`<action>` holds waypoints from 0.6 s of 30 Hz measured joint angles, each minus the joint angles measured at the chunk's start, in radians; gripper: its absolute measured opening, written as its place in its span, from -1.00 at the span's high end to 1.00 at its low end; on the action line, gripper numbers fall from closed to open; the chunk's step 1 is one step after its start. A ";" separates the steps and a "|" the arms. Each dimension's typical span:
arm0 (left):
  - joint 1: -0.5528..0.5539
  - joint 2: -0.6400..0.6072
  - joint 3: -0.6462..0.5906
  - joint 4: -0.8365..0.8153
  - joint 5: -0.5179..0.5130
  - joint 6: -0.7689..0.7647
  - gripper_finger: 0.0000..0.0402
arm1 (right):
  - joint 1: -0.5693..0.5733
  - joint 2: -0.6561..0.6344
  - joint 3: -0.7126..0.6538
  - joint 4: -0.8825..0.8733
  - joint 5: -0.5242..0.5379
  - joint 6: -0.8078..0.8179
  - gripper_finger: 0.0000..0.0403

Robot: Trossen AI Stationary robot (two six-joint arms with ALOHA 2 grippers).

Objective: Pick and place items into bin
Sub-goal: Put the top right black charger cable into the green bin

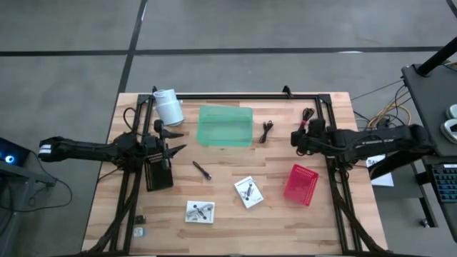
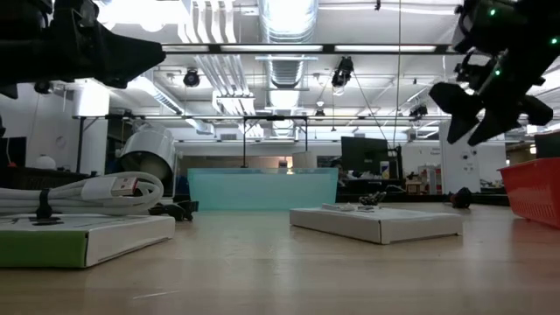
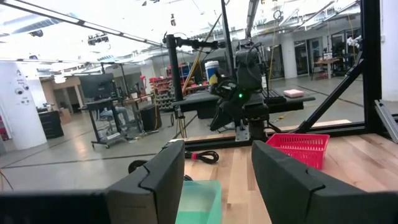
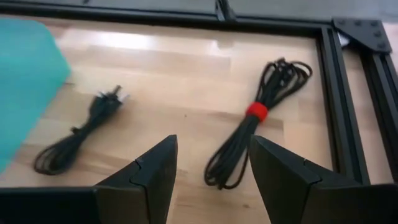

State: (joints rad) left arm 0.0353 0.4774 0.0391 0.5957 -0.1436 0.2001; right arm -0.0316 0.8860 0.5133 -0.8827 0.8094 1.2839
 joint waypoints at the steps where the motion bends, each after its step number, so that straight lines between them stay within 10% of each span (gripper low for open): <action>1: 0.000 0.000 0.000 0.000 0.000 0.000 0.15 | -0.004 0.007 -0.006 0.000 0.000 0.010 0.07; 18: 0.000 0.000 0.000 0.000 0.000 0.000 0.15 | -0.068 0.223 -0.046 0.092 -0.008 0.112 0.07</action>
State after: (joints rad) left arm 0.0353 0.4774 0.0391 0.5957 -0.1436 0.2001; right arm -0.0992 1.1088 0.4671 -0.7911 0.8017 1.3955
